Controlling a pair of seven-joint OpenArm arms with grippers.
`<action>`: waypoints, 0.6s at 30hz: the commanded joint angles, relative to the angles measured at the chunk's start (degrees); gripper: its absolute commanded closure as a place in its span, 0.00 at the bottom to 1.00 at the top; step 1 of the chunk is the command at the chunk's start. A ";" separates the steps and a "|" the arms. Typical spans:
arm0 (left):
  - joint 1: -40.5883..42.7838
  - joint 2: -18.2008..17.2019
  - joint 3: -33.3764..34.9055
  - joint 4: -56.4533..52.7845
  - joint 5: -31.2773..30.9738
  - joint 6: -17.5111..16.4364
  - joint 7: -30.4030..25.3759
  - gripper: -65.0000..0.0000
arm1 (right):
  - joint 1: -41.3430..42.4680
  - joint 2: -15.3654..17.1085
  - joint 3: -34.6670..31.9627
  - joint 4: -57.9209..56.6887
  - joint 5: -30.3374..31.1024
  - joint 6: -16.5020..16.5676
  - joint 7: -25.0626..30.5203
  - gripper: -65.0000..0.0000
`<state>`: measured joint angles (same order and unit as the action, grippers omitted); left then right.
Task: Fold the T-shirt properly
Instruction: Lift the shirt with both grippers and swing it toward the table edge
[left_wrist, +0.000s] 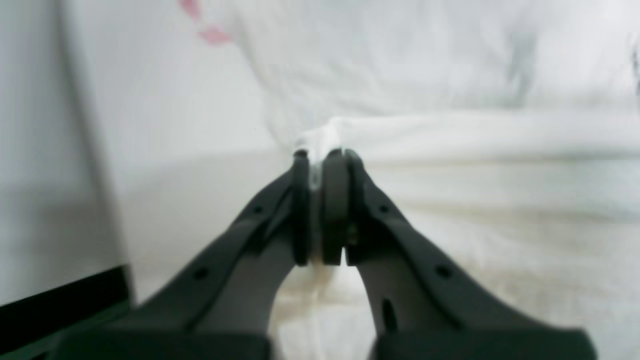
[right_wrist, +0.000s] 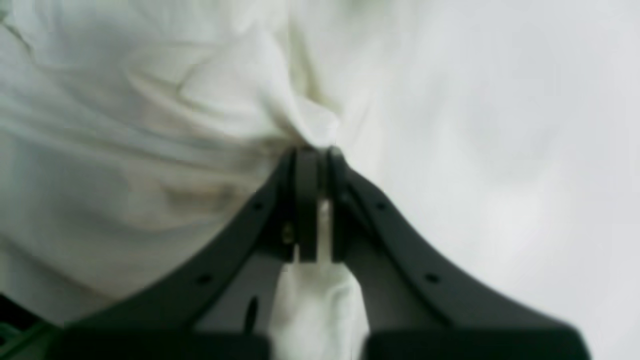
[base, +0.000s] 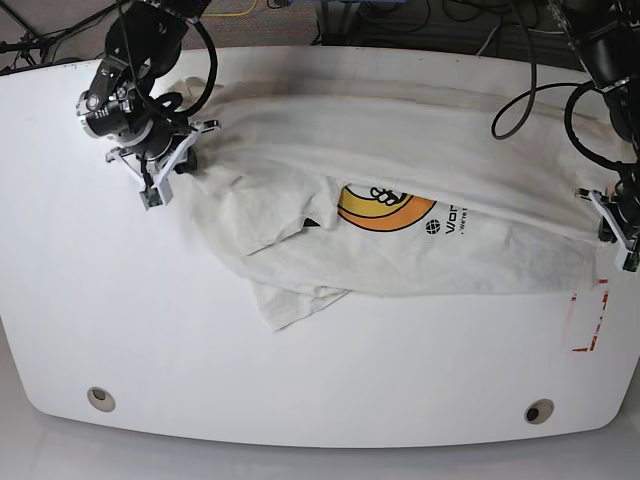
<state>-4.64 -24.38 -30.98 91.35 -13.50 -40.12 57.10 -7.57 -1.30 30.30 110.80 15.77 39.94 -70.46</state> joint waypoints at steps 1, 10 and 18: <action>-2.87 0.78 -0.89 3.29 0.00 0.12 -1.06 1.00 | 3.22 2.05 0.16 -1.66 0.27 0.06 1.05 1.00; -12.10 1.13 0.26 6.54 0.00 0.12 0.09 1.00 | 12.72 7.50 -0.11 -7.46 0.45 0.06 1.05 1.00; -21.77 1.13 3.95 7.77 0.00 0.12 2.99 1.00 | 21.77 12.69 -0.28 -11.59 0.71 0.06 0.79 1.00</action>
<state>-23.03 -21.98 -26.55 97.41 -13.96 -40.36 60.82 11.20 9.06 29.89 99.02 16.64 40.07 -70.59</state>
